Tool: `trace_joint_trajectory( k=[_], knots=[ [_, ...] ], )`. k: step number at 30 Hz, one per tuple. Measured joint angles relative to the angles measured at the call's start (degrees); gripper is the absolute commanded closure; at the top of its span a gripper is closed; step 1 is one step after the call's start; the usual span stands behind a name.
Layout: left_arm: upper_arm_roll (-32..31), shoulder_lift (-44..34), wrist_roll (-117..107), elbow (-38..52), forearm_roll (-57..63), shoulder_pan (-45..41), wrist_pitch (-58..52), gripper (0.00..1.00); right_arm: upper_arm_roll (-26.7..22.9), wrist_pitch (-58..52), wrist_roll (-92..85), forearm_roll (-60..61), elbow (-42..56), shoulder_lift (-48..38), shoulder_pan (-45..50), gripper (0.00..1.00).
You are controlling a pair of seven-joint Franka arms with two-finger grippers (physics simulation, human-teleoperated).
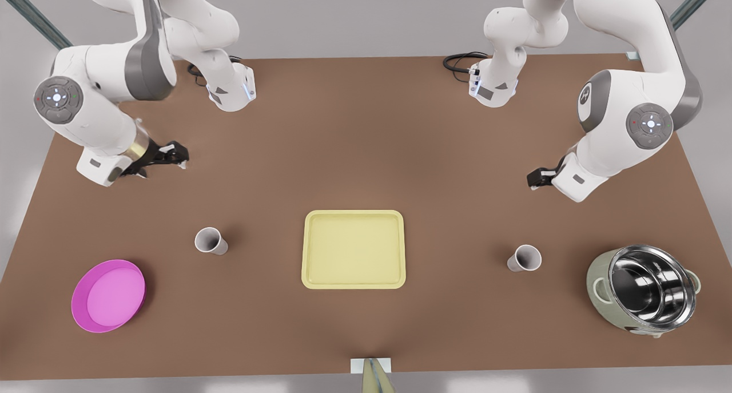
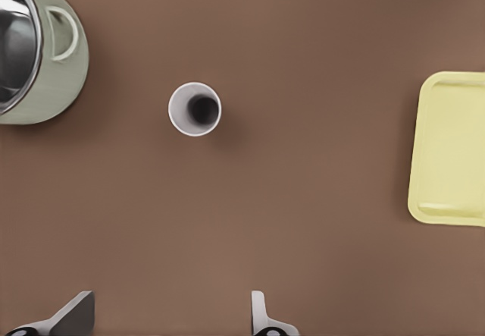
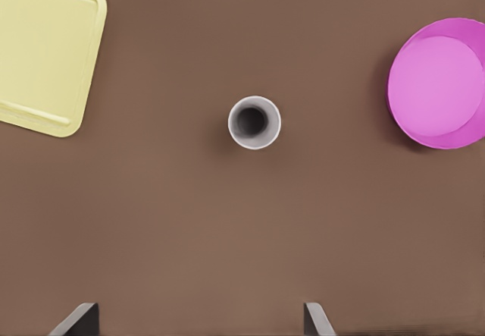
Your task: Use both arms to respectively pick up the white IKEA cups from the middle-left and middle-right positions, then place the white IKEA cups onto the middle-middle tray, ensuring that the cups remain upright and do not tip over
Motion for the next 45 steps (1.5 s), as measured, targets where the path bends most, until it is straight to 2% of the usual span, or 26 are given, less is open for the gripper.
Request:
trace_joint_trajectory(
  k=[3,6,9,12,18,27,29,30,32,34,36,41,43,45],
  knots=[
    [0.45,0.65,-0.29,0.12,-0.19,-0.22,0.18,0.00,-0.20,0.16,-0.68,0.04,0.11,0.09,-5.99,0.00],
    [2.69,10.44,0.36,5.83,-0.88,2.94,1.28,0.00,-0.23,0.22,-1.27,0.07,1.54,2.70,-9.54,0.00],
    [3.07,21.23,1.30,8.74,-3.74,7.20,7.18,0.00,-0.15,0.55,-1.76,0.65,9.60,14.12,-4.96,0.00],
    [2.83,26.93,2.05,9.08,-5.16,7.56,13.65,0.00,0.05,2.77,-2.10,1.68,11.50,18.77,-2.82,0.00],
    [2.66,31.12,3.27,8.72,-6.59,7.81,22.95,0.00,-0.01,8.93,-2.44,4.23,7.93,22.57,-3.50,0.00],
    [2.76,32.40,4.53,4.20,-6.97,8.09,26.73,0.00,-0.13,17.29,-2.45,6.28,7.78,29.41,-6.00,0.00],
    [2.72,32.75,4.68,3.87,-7.23,8.09,27.04,0.30,-0.13,18.96,-2.45,6.68,7.64,30.83,-6.44,0.00],
    [2.70,32.86,4.73,3.54,-8.06,8.08,27.14,0.31,-0.13,19.80,-2.44,6.82,7.26,31.22,-6.58,0.00],
    [2.68,33.04,4.79,3.13,-9.24,8.08,27.30,0.51,-0.13,21.47,-2.45,6.99,5.88,31.34,-6.68,0.00],
    [2.67,33.12,4.83,3.07,-9.94,8.08,27.40,0.58,-0.08,23.36,-2.45,7.07,3.74,31.11,-6.70,0.00],
    [2.67,33.05,4.91,3.07,-10.37,8.01,27.42,0.73,-0.05,25.30,-2.45,7.13,1.54,30.79,-6.70,0.00],
    [1.04,32.64,4.35,4.82,-10.54,7.78,26.44,0.79,0.07,30.90,-2.43,7.20,-4.92,29.02,-6.67,0.00],
    [-3.11,32.33,2.84,9.50,-10.50,7.84,23.74,0.79,0.12,33.22,-2.43,7.36,-6.76,28.77,-6.66,0.00],
    [-10.14,32.26,-0.39,13.96,-10.33,5.66,21.56,0.79,0.13,35.52,-2.43,7.78,-8.46,28.84,-6.69,0.00]
  ],
)
